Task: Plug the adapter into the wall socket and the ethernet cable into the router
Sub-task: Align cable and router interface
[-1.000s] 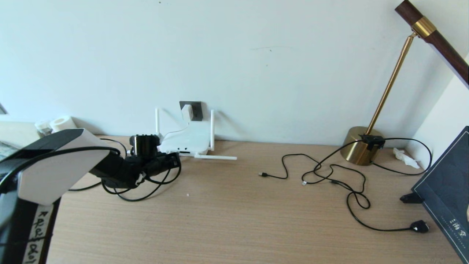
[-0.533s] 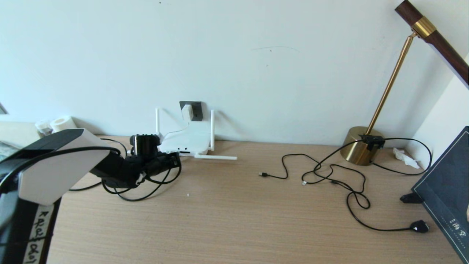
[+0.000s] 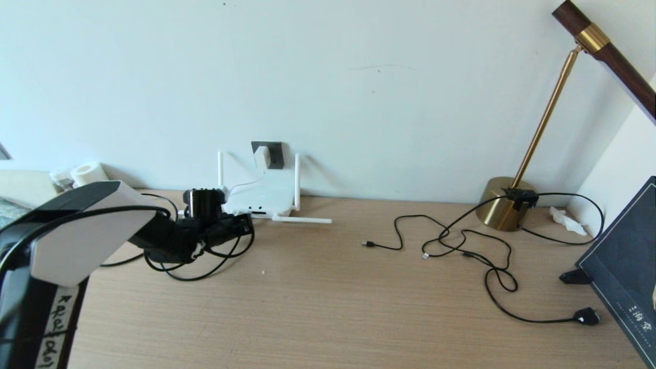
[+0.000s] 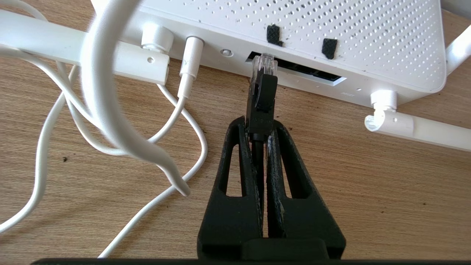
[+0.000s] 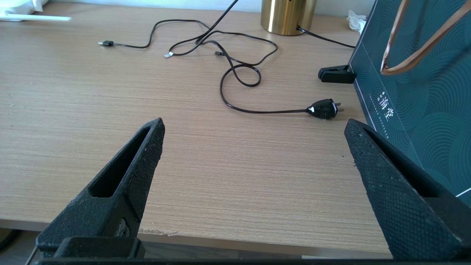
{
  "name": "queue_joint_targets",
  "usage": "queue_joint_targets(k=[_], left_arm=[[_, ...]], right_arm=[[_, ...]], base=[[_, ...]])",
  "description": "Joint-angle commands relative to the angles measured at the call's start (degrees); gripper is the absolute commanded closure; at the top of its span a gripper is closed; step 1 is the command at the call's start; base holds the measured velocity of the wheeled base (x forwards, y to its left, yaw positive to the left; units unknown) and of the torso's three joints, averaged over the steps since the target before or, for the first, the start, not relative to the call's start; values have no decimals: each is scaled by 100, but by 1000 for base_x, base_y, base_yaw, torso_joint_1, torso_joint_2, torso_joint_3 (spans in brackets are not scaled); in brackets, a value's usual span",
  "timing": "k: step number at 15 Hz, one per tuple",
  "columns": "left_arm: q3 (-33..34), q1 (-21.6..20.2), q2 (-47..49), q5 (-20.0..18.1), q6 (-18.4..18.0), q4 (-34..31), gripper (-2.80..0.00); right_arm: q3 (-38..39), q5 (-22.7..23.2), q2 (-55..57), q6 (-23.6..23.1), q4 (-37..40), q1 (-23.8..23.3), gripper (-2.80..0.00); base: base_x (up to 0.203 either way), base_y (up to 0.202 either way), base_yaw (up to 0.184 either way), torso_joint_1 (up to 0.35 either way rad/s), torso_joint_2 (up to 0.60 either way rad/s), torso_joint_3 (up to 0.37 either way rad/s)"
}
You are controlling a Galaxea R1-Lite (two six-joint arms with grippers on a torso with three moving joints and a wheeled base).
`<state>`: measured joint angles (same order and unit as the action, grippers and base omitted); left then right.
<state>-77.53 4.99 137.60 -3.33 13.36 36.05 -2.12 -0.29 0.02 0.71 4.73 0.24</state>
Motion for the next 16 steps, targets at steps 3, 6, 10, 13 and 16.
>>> queue_joint_targets(k=[3,6,10,13,16], left_arm=[[-8,2,56,-1,9,34,0],[1,9,56,-1,9,34,0],[19,11,39,-1,9,34,0],[19,11,34,4,9,34,0],[36,20,21,8,9,34,0]], right_arm=[[1,3,-2,0,2,2,-280],[1,0,6,0,2,2,-280],[1,-2,6,0,2,2,-280],[1,-6,-2,0,2,2,-280],[1,3,-2,0,2,2,-280]], base=[[0,0,0,0,0,0],[0,0,0,0,0,0],[0,0,0,0,0,0],[0,0,0,0,0,0],[0,0,0,0,0,0]])
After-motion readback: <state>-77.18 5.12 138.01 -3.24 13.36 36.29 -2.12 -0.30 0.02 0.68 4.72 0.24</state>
